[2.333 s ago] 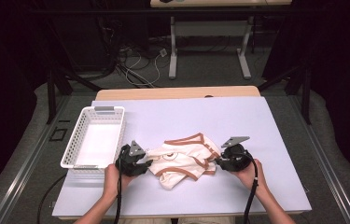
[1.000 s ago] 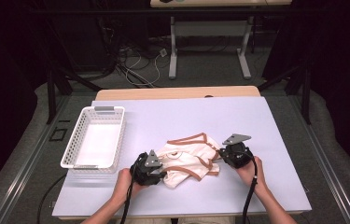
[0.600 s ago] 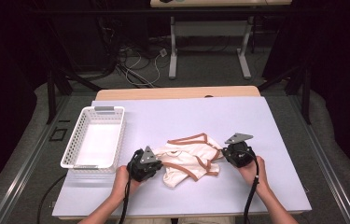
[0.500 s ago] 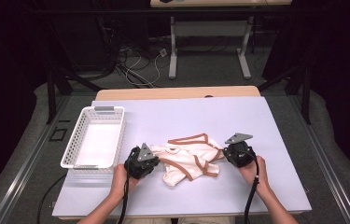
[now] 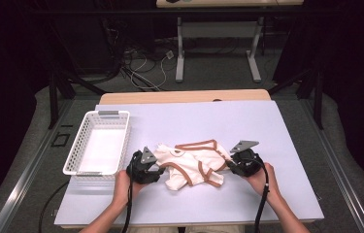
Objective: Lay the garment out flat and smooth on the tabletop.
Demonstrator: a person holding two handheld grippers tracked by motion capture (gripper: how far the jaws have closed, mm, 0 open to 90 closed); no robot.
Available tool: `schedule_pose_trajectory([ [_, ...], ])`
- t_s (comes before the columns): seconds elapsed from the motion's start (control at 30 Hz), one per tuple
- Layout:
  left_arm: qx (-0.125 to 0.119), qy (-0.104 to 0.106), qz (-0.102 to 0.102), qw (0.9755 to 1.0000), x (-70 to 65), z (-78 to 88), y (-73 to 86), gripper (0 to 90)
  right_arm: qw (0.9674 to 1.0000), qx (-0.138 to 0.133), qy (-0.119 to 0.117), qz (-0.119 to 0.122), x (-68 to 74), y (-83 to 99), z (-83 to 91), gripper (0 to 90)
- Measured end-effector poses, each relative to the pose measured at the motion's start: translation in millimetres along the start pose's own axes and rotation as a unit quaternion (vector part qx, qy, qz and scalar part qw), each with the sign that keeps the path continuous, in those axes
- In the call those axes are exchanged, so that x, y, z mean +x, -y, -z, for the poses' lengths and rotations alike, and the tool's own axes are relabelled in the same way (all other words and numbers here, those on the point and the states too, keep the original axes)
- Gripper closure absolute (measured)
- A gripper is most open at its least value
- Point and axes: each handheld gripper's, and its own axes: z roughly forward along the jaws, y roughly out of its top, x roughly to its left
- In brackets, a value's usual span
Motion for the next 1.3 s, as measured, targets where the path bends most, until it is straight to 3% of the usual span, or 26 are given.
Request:
schedule_pose_trajectory([
  [0.2, -0.009, 0.032, -0.012, 0.9994, -16.6, 12.5, 1.1, 34.4, 0.9998, -0.02, -0.004, -0.007, 1.1, 1.1, -5.0, 50.0],
  [0.37, -0.004, 0.066, -0.037, 0.9971, -35.8, 10.8, -0.9, 31.7, 0.9997, -0.017, -0.009, -0.013, -1.6, 2.7, -11.1, 50.0],
  [0.5, 0.016, 0.074, -0.058, 0.9954, -45.5, 3.2, -0.8, 36.5, 0.9995, -0.011, -0.019, -0.022, -5.8, 5.5, -14.4, 55.7],
  [0.6, 0.023, 0.071, -0.069, 0.9948, -47.8, -2.1, 1.8, 48.0, 0.9995, -0.004, -0.025, -0.022, -5.2, 7.6, -19.3, 65.1],
  [0.73, 0.023, 0.071, -0.072, 0.9947, -44.9, -6.8, 6.1, 66.4, 0.9996, 0.007, -0.024, -0.007, -2.7, 8.1, -22.1, 77.7],
  [0.87, 0.018, 0.07, -0.07, 0.9949, -42.0, -7.2, 7.7, 78.4, 0.9995, 0.013, -0.029, -0.007, 1.1, 7.5, -21.6, 87.4],
  [1.0, 0.025, 0.067, -0.069, 0.9951, -38.2, -5.4, 7.3, 81.5, 0.9991, 0.027, -0.033, -0.001, 3.9, 6.5, -19.8, 88.5],
  [1.17, 0.025, 0.043, -0.053, 0.9973, -27.0, -3.3, 8.9, 81.6, 0.9978, 0.042, -0.052, 0.002, 9.1, 5.4, -15.5, 88.6],
  [1.3, 0.028, 0.013, -0.03, 0.9991, -14.1, -2.5, 10.3, 81.2, 0.9943, 0.056, -0.091, 0.001, 17.9, 3.9, -11.6, 88.5],
])
